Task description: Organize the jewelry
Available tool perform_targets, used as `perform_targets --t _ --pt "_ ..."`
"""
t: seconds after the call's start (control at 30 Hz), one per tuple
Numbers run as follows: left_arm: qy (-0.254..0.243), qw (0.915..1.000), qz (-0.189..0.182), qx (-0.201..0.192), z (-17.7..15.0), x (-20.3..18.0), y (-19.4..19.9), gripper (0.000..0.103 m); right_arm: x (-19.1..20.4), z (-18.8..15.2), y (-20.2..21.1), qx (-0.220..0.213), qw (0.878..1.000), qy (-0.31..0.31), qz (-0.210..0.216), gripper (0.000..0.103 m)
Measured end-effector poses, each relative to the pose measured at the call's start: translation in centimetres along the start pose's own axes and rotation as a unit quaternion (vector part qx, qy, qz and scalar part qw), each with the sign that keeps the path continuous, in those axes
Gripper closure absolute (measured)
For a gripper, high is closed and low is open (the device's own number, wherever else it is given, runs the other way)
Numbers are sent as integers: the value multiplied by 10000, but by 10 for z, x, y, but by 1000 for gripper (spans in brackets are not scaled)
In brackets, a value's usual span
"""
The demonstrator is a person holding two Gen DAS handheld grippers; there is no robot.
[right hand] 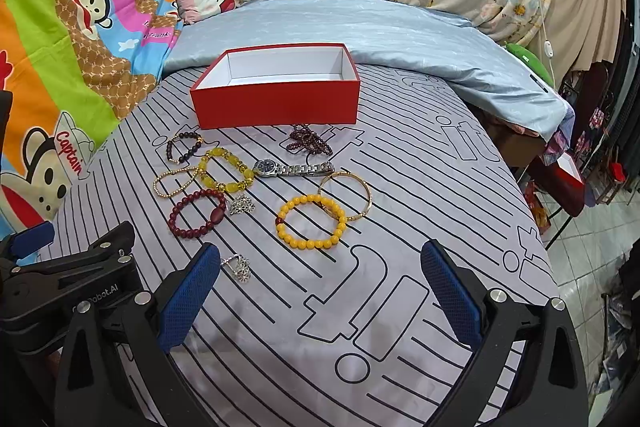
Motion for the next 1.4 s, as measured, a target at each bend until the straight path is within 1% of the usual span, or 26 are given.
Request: perform_targets --t 0.23,1.4 --pt "-27 10000 17 -63 0 -1 3 9 0 -1 0 4 10000 -27 10 7" --pt "-24 10000 13 -57 1 -1 3 10 0 -1 -1 8 10000 -29 16 7"
Point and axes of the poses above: each gripper's, at about its wrist camera, not at the fingertips, and y roughly against the way its jaws point, x to its left, z to its top, the point moved 2 cm from there along -y, roughly the way its jaws point, and after that the axes turned 4 degrees about -z, right-handed, at the moved point
